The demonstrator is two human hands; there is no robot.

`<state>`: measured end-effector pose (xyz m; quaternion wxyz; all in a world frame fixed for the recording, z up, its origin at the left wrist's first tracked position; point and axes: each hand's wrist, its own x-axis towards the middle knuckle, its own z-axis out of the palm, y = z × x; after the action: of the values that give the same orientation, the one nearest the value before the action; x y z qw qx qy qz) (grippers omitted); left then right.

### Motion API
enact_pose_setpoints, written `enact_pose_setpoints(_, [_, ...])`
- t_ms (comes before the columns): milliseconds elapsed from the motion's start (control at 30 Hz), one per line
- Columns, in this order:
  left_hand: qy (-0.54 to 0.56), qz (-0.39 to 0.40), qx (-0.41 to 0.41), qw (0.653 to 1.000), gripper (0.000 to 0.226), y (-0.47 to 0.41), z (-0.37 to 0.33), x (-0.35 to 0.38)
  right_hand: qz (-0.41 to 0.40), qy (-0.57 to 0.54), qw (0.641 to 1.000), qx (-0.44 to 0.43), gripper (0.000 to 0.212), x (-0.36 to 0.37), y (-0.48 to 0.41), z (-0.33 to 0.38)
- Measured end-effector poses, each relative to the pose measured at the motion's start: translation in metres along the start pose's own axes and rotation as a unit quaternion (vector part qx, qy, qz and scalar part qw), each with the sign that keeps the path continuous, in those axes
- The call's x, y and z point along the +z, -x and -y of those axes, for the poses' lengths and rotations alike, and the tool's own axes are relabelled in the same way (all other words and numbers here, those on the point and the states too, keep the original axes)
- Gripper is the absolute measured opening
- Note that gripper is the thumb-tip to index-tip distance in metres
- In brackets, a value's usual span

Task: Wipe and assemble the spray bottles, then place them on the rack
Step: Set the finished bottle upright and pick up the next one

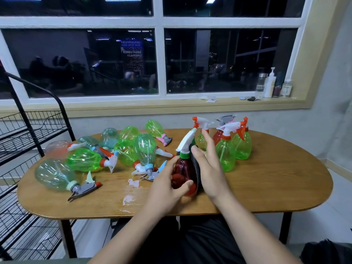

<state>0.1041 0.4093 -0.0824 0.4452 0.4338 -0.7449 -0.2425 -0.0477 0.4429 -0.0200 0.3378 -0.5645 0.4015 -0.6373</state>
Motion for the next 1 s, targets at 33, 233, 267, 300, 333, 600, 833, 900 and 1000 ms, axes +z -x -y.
enact_pose_setpoints(33, [0.000,-0.001,0.002,1.000,0.082,0.000,0.000,0.000,-0.006,-0.012,1.000,0.005,0.060,0.001,-0.001,-0.002])
enact_pose_setpoints(233, [0.014,0.003,0.000,1.000,0.079,-0.001,0.003,0.001,-0.042,-0.103,0.993,0.023,0.055,0.007,-0.011,-0.010])
enact_pose_setpoints(267, [0.014,0.004,0.000,1.000,0.079,-0.001,0.003,0.001,-0.056,-0.115,0.991,0.033,0.055,0.007,-0.013,-0.013])
enact_pose_setpoints(300, [0.013,0.004,0.001,1.000,0.079,-0.001,0.003,0.002,-0.062,-0.128,0.989,0.046,0.056,0.006,-0.014,-0.017])
enact_pose_setpoints(333, [0.012,0.003,-0.001,1.000,0.078,-0.001,0.003,0.001,-0.064,-0.140,0.986,0.055,0.057,0.005,-0.015,-0.021])
enact_pose_setpoints(600, [0.001,0.006,-0.009,1.000,0.080,0.000,-0.001,-0.001,-0.092,-0.118,0.986,0.078,0.030,-0.015,-0.020,-0.031])
enact_pose_setpoints(833, [0.016,0.019,-0.018,1.000,0.083,0.000,0.000,0.001,-0.056,0.022,0.998,-0.029,0.024,-0.022,-0.020,0.002])
enact_pose_setpoints(900, [0.009,0.015,-0.018,1.000,0.082,0.000,-0.001,0.000,-0.046,0.040,0.997,-0.044,0.026,-0.021,-0.018,0.007])
enact_pose_setpoints(1000, [0.012,0.013,-0.012,1.000,0.080,0.000,-0.002,-0.001,-0.033,0.051,0.997,-0.038,0.034,-0.016,-0.015,-0.002])
